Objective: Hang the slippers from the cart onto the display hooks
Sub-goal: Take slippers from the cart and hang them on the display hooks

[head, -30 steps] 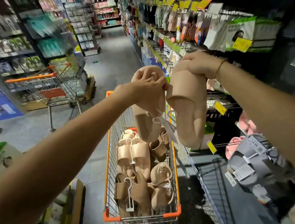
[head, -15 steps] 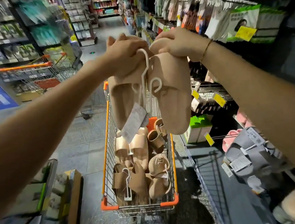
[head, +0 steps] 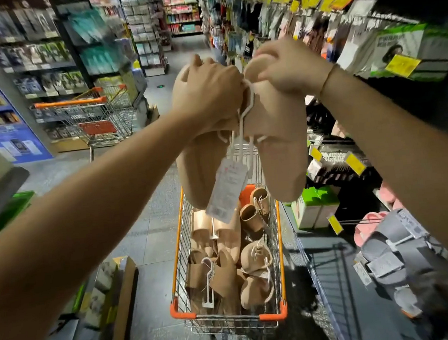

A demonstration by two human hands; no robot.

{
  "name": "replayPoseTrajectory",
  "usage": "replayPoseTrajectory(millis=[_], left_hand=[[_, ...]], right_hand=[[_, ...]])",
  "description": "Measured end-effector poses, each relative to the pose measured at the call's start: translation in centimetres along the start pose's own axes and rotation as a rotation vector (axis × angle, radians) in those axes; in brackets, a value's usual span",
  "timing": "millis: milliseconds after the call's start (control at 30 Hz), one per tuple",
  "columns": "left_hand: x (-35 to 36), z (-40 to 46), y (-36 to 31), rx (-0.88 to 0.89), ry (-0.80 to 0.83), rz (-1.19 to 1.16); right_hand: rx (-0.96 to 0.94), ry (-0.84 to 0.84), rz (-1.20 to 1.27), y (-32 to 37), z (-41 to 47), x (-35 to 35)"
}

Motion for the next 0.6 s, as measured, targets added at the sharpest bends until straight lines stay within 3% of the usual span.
replayPoseTrajectory(millis=[133, 333, 467, 600], left_hand=[[-1.9, 0.1, 0.5, -0.072, -0.123, -0.051], [-0.3, -0.2, 1.3, -0.143, -0.092, -0.116], [-0.2, 0.8, 1.2, -0.112, -0.203, -0.119], [-1.8, 2.6, 0.5, -0.021, -0.217, -0.122]], right_hand=[[-0.097, 0.118, -0.007, 0.7, -2.7, 2.6], [-0.087, 0.243, 0.032, -0.2, -3.0, 2.6], [-0.095, 0.053, 0.193, 0.9, -3.3, 0.3], [-0.135, -0.074, 0.168, 1.2, -4.5, -1.7]])
Point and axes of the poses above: each hand's wrist, its own z-axis towards the middle knuckle, its own x-axis out of the palm, y = z × x, the point moved 4 cm from there along z, towards the middle knuckle, and after that the axes turned 13 degrees about x, right-handed, at the moved point
